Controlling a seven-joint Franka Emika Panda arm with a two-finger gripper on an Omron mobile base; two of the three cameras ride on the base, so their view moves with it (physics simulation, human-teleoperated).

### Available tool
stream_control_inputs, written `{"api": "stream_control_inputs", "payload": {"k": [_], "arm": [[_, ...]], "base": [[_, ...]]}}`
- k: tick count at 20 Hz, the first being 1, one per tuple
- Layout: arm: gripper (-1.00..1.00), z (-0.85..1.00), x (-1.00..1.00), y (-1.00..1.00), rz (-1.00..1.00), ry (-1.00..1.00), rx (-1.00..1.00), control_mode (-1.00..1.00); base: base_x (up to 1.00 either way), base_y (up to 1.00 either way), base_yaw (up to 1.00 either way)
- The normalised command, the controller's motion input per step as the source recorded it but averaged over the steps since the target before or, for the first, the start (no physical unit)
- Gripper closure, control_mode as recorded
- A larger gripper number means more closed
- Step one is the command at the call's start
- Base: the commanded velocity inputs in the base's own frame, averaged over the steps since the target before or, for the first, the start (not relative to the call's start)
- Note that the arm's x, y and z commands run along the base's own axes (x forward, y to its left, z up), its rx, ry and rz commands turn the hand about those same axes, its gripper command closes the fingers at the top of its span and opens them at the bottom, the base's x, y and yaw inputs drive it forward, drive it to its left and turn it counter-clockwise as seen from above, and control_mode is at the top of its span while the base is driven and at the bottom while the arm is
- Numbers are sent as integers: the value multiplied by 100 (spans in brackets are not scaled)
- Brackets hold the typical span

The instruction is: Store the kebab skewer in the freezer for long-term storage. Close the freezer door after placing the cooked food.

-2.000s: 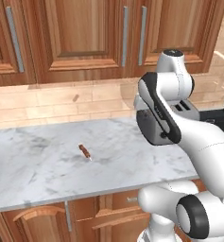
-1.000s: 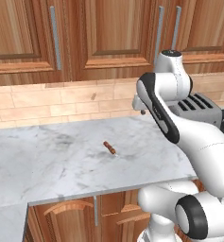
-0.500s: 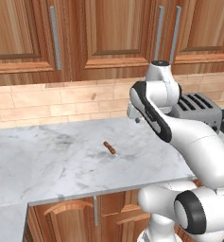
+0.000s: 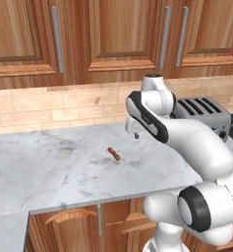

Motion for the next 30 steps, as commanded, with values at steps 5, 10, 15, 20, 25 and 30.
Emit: {"api": "stream_control_inputs", "payload": {"k": [5, 10, 15, 20, 25, 30], "arm": [[-100, -35, 33, 24, 3, 14, 0, -100], [-100, -29, 36, 24, 2, 8, 0, -100], [-100, -27, 31, 23, 2, 1, 0, -100], [-100, -22, 21, 20, 2, 0, 0, -100], [-100, -36, 23, 15, 4, -2, 0, -100], [-100, -39, 22, 9, 4, -2, 0, -100]], "base": [[0, 0, 0], [0, 0, 0], [0, 0, 0], [0, 0, 0], [0, 0, 0], [0, 0, 0]]}}
